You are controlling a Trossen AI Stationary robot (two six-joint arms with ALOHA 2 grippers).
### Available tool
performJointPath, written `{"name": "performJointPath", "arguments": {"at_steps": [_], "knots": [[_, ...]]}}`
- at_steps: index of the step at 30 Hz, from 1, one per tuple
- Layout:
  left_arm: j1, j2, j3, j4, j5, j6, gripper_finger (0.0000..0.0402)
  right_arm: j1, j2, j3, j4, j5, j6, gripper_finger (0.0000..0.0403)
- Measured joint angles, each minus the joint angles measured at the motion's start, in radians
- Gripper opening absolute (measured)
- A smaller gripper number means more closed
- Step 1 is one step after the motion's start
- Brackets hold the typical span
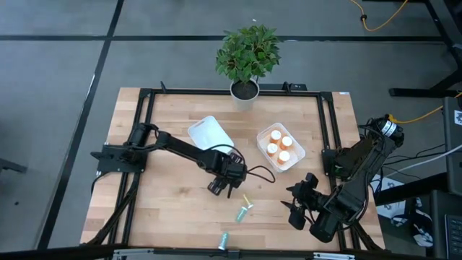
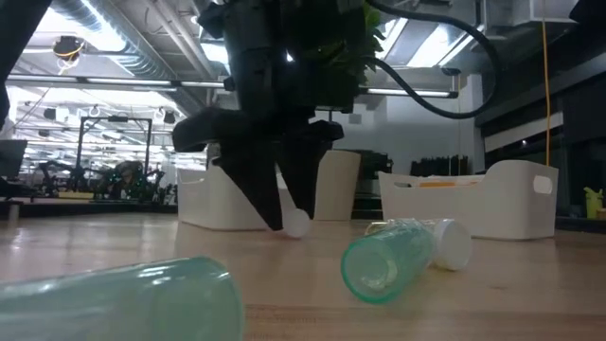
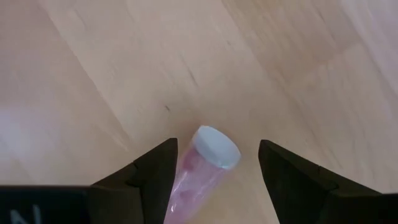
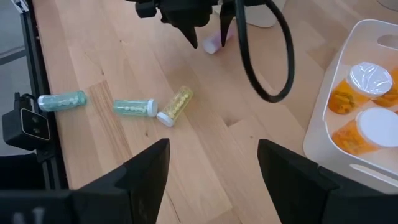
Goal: Pick and place medicine bottles into bin by pill shape (circle, oval)
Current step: Put the pink pill bottle into the left white bin
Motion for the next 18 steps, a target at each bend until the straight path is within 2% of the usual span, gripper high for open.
{"name": "performJointPath", "arguments": {"at_steps": [10, 18], "knots": [[0.002, 0.006, -0.001, -0.002, 0.0, 0.065, 0.0219, 0.0, 0.0, 0.0, 0.001, 0.0, 0.0, 0.0245], [0.005, 0.006, -0.001, 0.002, -0.011, 0.07, 0.0192, 0.0, 0.0, 0.0, 0.001, 0.0, 0.0, 0.0245]]}}
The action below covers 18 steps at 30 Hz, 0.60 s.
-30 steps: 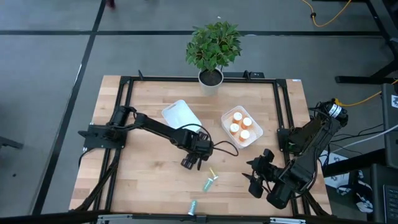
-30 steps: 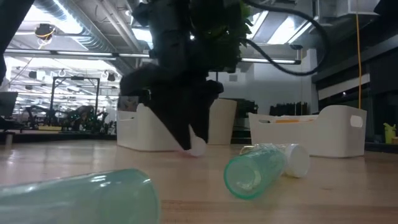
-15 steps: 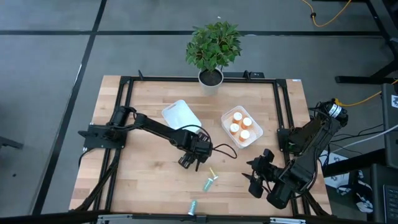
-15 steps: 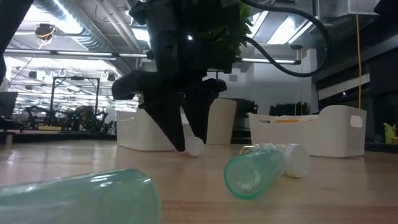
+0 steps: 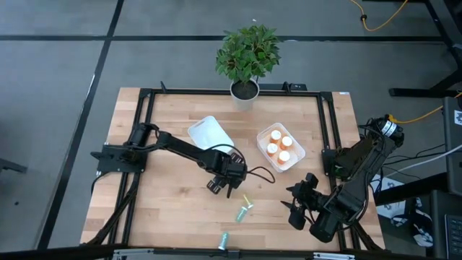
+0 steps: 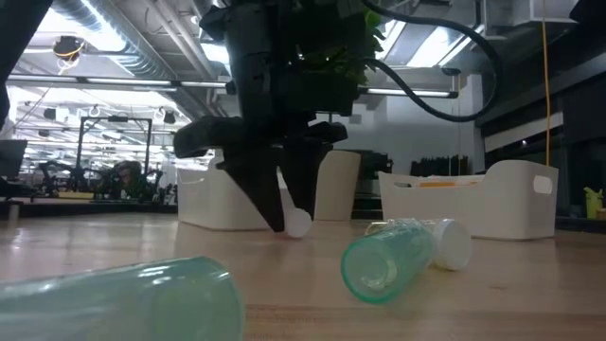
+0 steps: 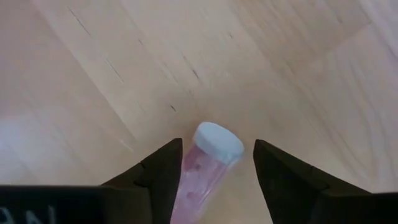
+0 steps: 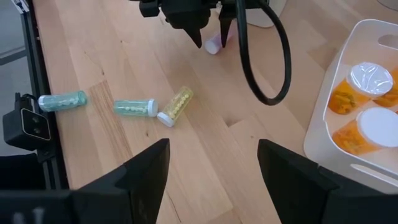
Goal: Pick and place medicine bottles into bin by pill shape (circle, oval)
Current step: Put the pink pill bottle into the left white bin
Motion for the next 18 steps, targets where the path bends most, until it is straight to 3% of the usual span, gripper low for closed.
{"name": "performJointPath", "arguments": {"at_steps": [10, 18], "knots": [[0.0, 0.0, 0.0, 0.006, 0.0, -0.008, 0.0151, 0.0, 0.0, 0.0, 0.001, 0.0, 0.0, 0.0245], [-0.001, 0.0, 0.0, 0.021, 0.0, -0.035, 0.0143, 0.0, 0.0, 0.0, 0.001, 0.0, 0.0, 0.0245]]}}
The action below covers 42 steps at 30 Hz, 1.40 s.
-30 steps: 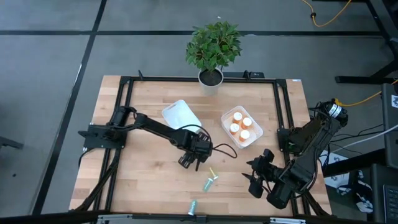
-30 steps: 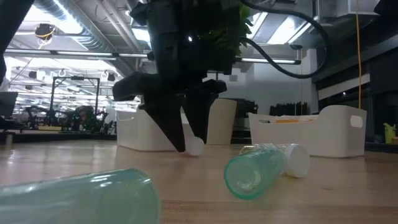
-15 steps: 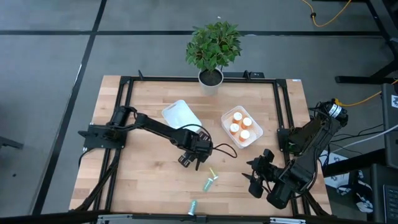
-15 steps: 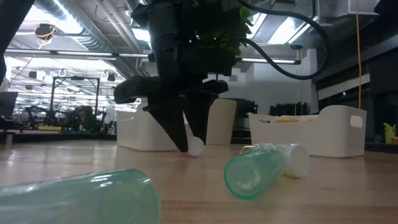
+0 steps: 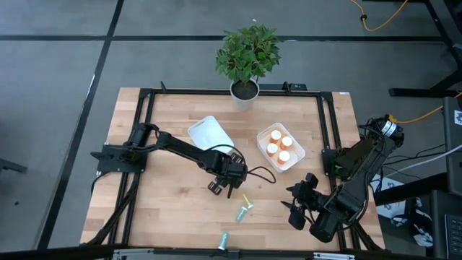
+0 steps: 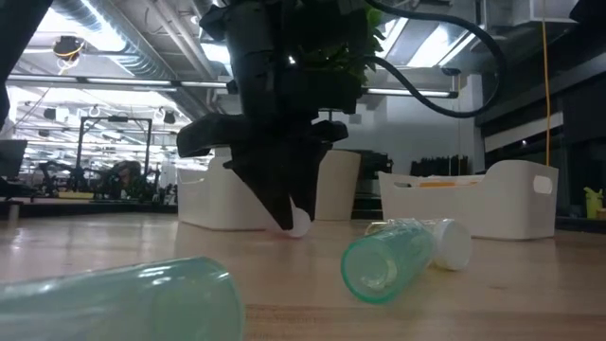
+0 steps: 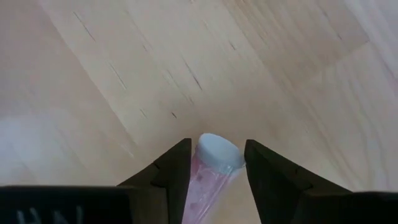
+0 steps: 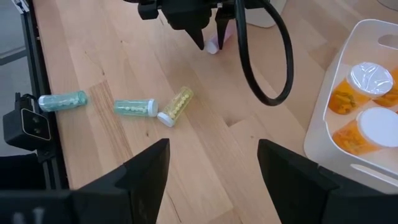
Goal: Pick and place medicine bottles into bin by pill shape (circle, oval)
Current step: Put the pink pill bottle into the left white bin
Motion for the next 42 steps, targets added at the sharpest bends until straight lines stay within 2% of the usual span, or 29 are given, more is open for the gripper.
{"name": "performJointPath", "arguments": {"at_steps": [4, 10, 17, 21, 25, 31, 35, 39, 42], "knots": [[-0.002, -0.003, 0.011, 0.006, -0.034, -0.045, 0.0143, 0.0, 0.0, 0.0, 0.0, 0.0, 0.0, 0.0245], [-0.005, -0.007, 0.126, -0.034, -0.049, -0.121, 0.0142, 0.0, 0.0, 0.0, 0.0, 0.0, 0.0, 0.0245], [-0.001, -0.009, 0.339, -0.226, -0.049, -0.178, 0.0142, 0.0, 0.0, 0.0, 0.0, 0.0, 0.0, 0.0245], [0.006, -0.01, 0.403, -0.312, -0.048, -0.193, 0.0142, 0.0, 0.0, 0.0, 0.0, -0.001, 0.0, 0.0245], [0.004, -0.004, 0.371, -0.26, -0.025, -0.224, 0.0142, 0.0, 0.0, 0.0, 0.0, -0.007, 0.0, 0.0245], [-0.009, 0.0, 0.268, -0.075, -0.032, -0.048, 0.0142, 0.0, 0.0, 0.0, 0.005, -0.008, 0.0, 0.0245], [-0.014, 0.0, 0.208, -0.026, -0.029, -0.033, 0.0143, 0.0, 0.0, 0.0, 0.007, -0.009, 0.0, 0.0245], [-0.003, 0.0, 0.17, -0.034, -0.029, -0.076, 0.0163, 0.0, 0.0, 0.0, 0.007, -0.009, 0.0, 0.0245], [0.005, 0.0, 0.157, -0.015, -0.017, -0.034, 0.0188, 0.0, 0.0, 0.0, 0.006, -0.009, 0.0, 0.0245]]}}
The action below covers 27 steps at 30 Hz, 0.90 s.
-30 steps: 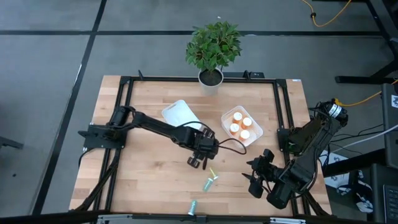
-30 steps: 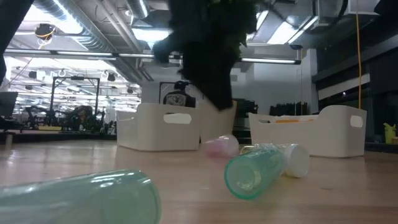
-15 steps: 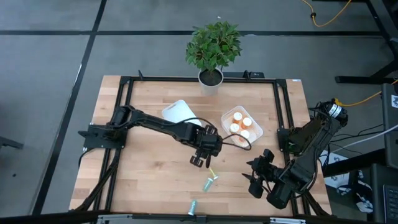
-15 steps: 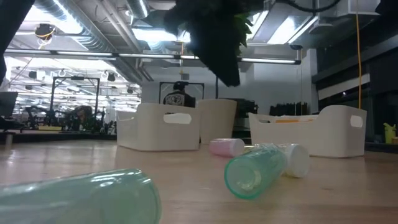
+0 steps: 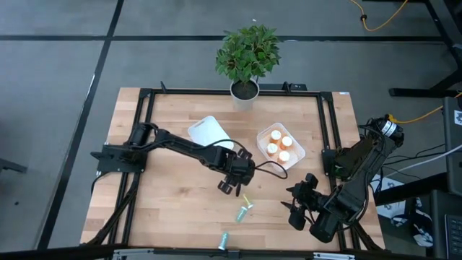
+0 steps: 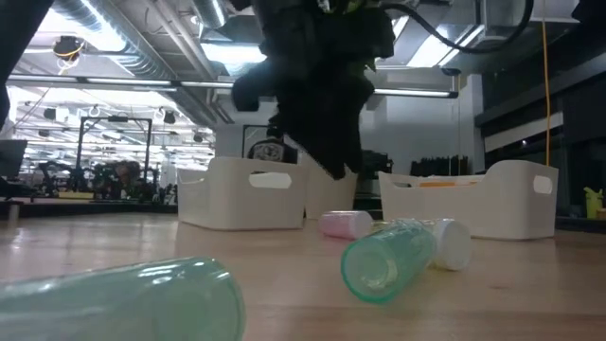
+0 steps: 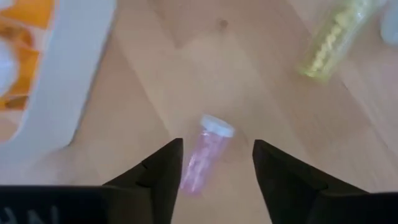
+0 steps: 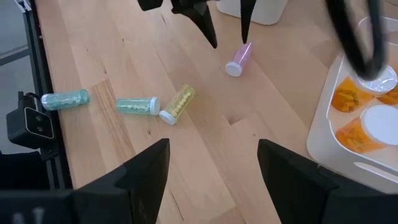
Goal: Pick and place medicine bottles into bin by pill shape (circle, oval)
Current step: Put the pink pill bottle into the left white bin
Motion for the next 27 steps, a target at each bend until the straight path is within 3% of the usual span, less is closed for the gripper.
{"name": "performJointPath", "arguments": {"at_steps": [8, 27], "knots": [[0.02, 0.0, -0.051, 0.126, 0.075, 0.043, 0.0223, 0.0, 0.0, 0.0, 0.0, -0.001, 0.0, 0.0245], [0.061, 0.107, -0.052, 0.172, 0.123, 0.072, 0.0223, 0.0, 0.0, 0.0, 0.006, -0.019, 0.0, 0.0245]]}}
